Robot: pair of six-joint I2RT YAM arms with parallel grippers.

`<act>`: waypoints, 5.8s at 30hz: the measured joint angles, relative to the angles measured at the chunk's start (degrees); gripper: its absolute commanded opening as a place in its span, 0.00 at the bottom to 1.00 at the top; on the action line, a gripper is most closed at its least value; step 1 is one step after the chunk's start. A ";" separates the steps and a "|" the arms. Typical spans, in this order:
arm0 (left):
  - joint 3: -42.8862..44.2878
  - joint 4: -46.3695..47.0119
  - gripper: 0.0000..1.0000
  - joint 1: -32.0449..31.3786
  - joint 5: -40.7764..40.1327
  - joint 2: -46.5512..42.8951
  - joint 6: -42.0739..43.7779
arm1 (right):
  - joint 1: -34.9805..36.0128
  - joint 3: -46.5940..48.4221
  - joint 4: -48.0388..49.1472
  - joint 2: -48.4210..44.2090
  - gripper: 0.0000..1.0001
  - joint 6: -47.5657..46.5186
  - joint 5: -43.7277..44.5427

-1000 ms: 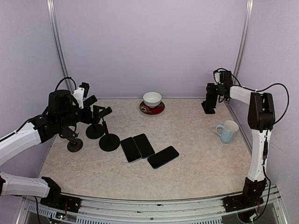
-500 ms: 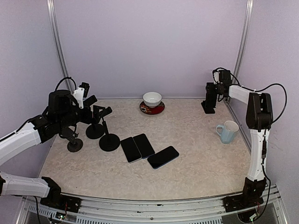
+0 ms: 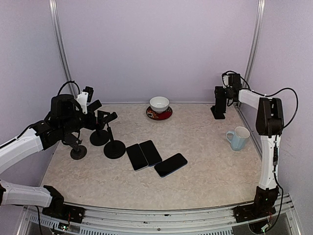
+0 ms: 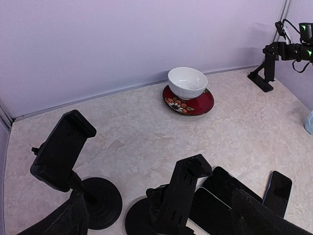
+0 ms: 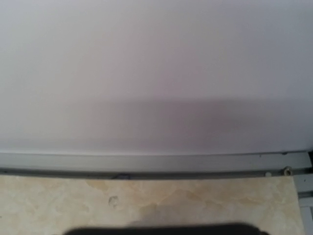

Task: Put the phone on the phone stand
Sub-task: Place the phone on the phone stand, then pick up the phone stand from the corner of the board.

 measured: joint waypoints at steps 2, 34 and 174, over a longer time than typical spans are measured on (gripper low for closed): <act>0.00 0.00 0.99 0.04 0.00 0.04 0.00 | 0.00 0.44 0.00 0.00 0.83 0.02 0.00; 0.00 0.02 0.99 0.70 0.48 -0.68 -0.28 | 9.68 -22.21 0.74 -22.80 1.00 -2.19 5.66; -21.27 6.29 0.06 35.17 7.61 -3.58 -35.76 | 18.86 -52.57 4.07 -40.96 1.00 -0.11 -0.13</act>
